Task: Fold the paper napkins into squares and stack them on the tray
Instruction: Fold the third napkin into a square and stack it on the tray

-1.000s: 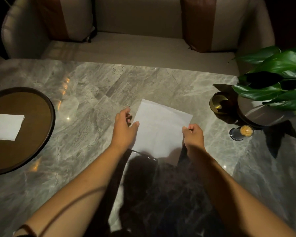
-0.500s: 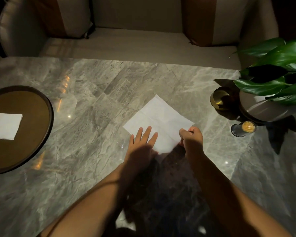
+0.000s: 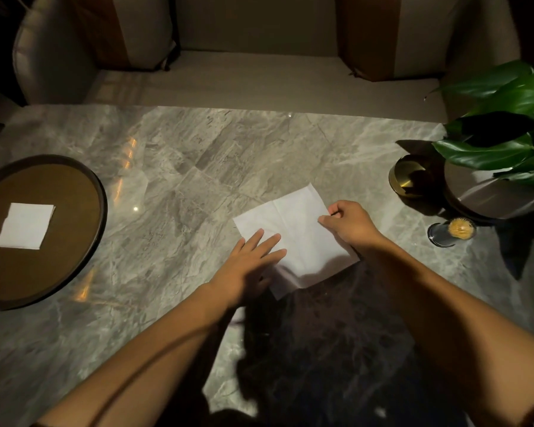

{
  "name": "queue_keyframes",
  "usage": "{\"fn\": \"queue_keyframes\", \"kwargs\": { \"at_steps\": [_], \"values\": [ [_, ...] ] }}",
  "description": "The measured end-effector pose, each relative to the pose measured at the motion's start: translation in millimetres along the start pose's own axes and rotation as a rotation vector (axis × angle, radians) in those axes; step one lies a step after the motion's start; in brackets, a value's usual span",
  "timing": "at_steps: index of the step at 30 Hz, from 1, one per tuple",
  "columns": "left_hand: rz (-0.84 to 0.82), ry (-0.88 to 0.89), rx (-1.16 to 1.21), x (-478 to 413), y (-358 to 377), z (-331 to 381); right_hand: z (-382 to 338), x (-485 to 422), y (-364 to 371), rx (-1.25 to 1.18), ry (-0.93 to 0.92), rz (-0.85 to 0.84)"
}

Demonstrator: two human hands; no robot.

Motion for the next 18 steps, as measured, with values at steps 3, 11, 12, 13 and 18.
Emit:
{"fn": "queue_keyframes", "kwargs": {
  "at_steps": [3, 11, 12, 13, 18],
  "values": [
    [0.039, -0.026, 0.035, 2.1, -3.7, -4.6, -2.9, -2.7, 6.9, 0.068, 0.0, -0.006],
    [0.284, -0.292, 0.139, 7.5, -23.7, -42.6, -14.7, 18.3, -7.7, -0.111, -0.119, 0.013],
    [0.335, -0.327, 0.198, 6.9, -28.2, -44.6, -17.5, 21.7, -9.5, -0.113, -0.148, 0.019],
    [0.387, -0.368, 0.262, 5.5, -32.9, -47.3, -19.7, 24.8, -10.9, -0.115, -0.169, 0.021],
    [0.572, -0.526, 0.781, -6.7, -45.5, -57.9, -27.1, 33.7, -12.1, -0.362, -0.16, -0.063]
  ]
}}
Point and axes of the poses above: each hand's wrist, its own x-axis away from the middle knuckle, its own y-axis out of the palm, z = x × y, the point moved 10 cm from there along -x, towards the middle knuckle, and after that the axes turned 6 degrees about x, right-handed, at the moved point
